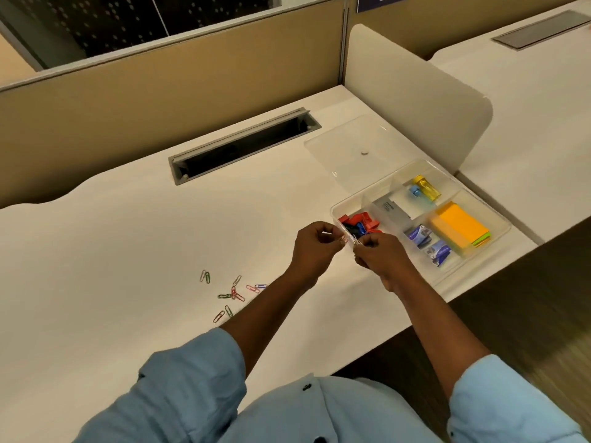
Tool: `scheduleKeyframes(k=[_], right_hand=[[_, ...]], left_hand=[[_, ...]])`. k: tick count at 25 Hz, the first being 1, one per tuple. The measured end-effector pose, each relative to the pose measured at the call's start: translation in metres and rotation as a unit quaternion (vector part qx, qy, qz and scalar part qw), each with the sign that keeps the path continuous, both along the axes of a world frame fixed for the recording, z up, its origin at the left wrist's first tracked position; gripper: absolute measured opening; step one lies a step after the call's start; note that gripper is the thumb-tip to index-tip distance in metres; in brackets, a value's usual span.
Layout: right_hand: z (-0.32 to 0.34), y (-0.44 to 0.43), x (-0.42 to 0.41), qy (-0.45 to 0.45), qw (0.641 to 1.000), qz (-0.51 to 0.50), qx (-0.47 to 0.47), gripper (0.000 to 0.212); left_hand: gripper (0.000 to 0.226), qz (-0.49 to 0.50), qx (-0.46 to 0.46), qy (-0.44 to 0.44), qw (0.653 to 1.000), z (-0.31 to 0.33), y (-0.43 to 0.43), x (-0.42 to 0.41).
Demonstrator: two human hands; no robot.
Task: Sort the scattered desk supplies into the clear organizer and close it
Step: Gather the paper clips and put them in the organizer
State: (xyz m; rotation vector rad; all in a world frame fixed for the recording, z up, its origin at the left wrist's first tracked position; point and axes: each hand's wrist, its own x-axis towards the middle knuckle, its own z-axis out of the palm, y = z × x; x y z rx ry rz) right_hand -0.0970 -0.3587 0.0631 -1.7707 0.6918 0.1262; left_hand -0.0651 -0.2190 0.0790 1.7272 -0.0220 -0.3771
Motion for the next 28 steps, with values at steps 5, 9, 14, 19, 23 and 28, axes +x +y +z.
scheduleKeyframes(k=[5, 9, 14, 19, 23, 28], right_hand=[[-0.008, -0.052, -0.016, 0.043, 0.988, -0.006, -0.146, 0.002], [-0.015, -0.067, -0.022, 0.045, 0.979, 0.021, -0.199, 0.018], [-0.019, -0.077, -0.023, 0.053, 0.953, 0.086, -0.285, 0.025], [-0.019, -0.077, -0.020, 0.021, 0.949, 0.071, -0.305, 0.021], [-0.013, -0.071, -0.011, -0.002, 0.949, 0.053, -0.310, 0.018], [-0.005, -0.049, -0.004, -0.047, 0.949, 0.050, -0.309, 0.019]], left_hand=[[0.012, -0.106, 0.110, -0.065, 0.986, -0.008, -0.064, -0.002], [0.011, -0.176, 0.200, -0.108, 0.958, -0.019, -0.085, 0.001], [0.029, -0.269, 0.250, -0.130, 0.921, -0.023, -0.094, -0.002], [0.030, -0.235, 0.234, -0.157, 0.930, -0.022, -0.093, -0.001], [0.024, -0.153, 0.203, -0.155, 0.955, -0.022, -0.085, 0.002], [0.020, -0.079, 0.181, -0.176, 0.964, -0.021, -0.063, 0.007]])
